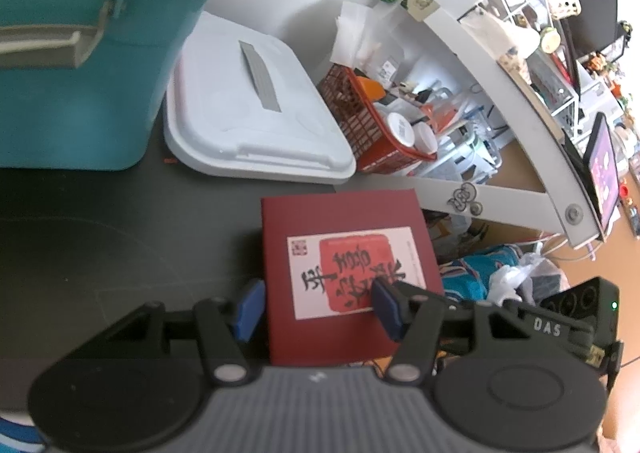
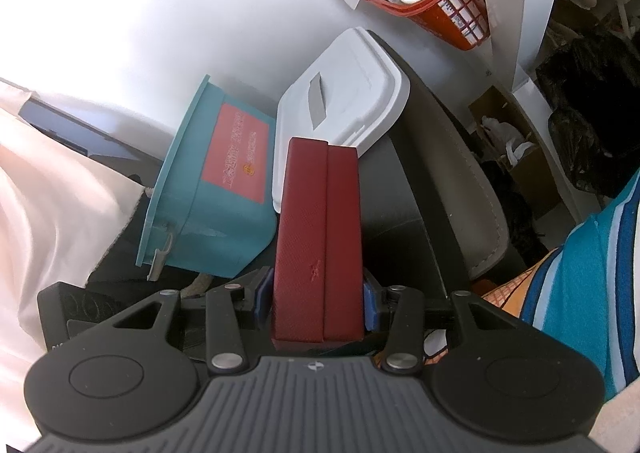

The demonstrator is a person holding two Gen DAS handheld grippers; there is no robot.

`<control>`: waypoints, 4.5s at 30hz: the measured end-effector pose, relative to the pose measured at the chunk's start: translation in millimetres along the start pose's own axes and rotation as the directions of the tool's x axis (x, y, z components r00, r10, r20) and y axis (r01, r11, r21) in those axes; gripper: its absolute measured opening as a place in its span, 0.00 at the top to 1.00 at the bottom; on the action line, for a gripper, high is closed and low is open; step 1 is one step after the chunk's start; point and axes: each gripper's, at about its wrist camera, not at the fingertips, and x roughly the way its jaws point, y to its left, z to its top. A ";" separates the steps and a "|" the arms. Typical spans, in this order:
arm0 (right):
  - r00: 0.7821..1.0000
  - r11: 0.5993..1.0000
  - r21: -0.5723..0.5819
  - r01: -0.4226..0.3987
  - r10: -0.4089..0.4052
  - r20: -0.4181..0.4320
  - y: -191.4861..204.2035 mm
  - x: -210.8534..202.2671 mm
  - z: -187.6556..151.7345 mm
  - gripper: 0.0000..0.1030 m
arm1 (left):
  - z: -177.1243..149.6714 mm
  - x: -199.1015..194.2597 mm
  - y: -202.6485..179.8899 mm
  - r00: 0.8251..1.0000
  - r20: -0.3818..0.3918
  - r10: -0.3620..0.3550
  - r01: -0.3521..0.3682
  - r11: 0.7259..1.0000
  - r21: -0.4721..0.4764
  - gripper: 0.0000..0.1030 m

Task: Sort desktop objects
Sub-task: 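Hold the red box clamped in the right tool, settling the grip, then lift the red box off the table with the right tool, then carry the red box with the right tool over the teal bin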

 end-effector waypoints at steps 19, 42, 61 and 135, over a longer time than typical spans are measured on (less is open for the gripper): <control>1.000 0.999 -0.052 0.015 -0.014 0.012 13.8 -11.0 -8.8 0.57 | 1.4 -14.2 -7.6 1.000 0.018 0.005 -0.006 1.000 0.022 0.42; 0.984 0.982 -0.172 0.078 -0.048 0.174 69.8 -65.1 0.2 0.57 | 1.9 -68.5 -35.9 0.992 0.116 -0.046 0.036 0.995 0.092 0.42; 0.962 0.921 -0.356 0.158 -0.062 0.267 165.2 -75.5 7.4 0.57 | 6.7 -124.1 -38.8 0.969 0.241 -0.056 0.028 0.993 0.117 0.42; 0.981 0.657 -0.729 0.192 -0.115 0.154 283.3 125.0 63.5 0.57 | 27.4 -108.3 65.2 0.946 0.250 0.207 -0.180 0.975 -0.130 0.41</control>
